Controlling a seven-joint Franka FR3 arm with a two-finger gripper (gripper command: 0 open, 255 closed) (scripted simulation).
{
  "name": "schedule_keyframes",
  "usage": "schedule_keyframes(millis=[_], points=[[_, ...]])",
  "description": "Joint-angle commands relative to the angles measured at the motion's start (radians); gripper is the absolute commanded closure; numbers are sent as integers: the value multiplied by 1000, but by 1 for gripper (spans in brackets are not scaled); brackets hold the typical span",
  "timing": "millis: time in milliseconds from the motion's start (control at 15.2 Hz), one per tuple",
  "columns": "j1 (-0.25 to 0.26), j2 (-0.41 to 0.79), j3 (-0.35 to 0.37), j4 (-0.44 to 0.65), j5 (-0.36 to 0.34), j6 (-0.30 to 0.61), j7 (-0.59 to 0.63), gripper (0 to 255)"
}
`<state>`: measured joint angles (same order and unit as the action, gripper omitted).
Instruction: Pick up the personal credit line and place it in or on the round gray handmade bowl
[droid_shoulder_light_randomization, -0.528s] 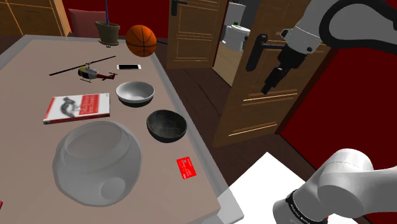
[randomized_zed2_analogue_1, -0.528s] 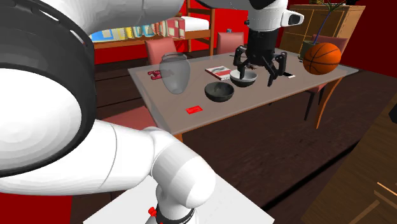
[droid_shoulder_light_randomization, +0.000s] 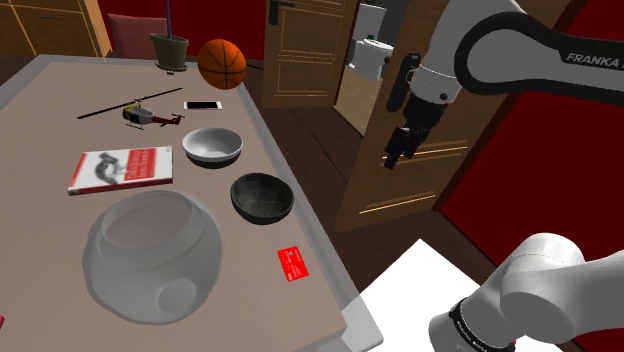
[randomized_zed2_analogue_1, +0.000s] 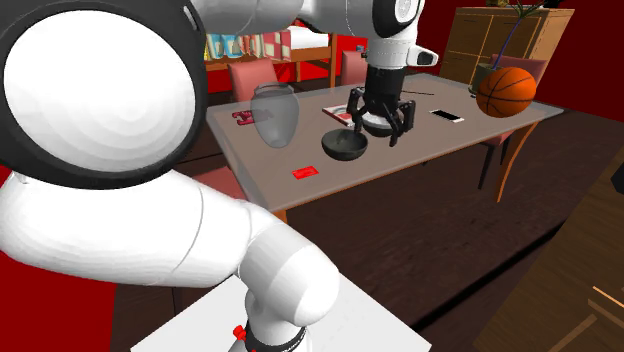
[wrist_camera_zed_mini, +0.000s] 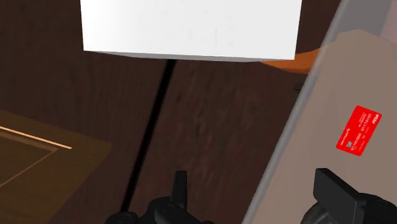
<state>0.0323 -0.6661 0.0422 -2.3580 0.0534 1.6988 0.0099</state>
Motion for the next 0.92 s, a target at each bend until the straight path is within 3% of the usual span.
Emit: schedule_keyframes(millis=[0,858], points=[[9,58,37,16,29,-2,62,0],[74,461,215,133,198,31,410,0]])
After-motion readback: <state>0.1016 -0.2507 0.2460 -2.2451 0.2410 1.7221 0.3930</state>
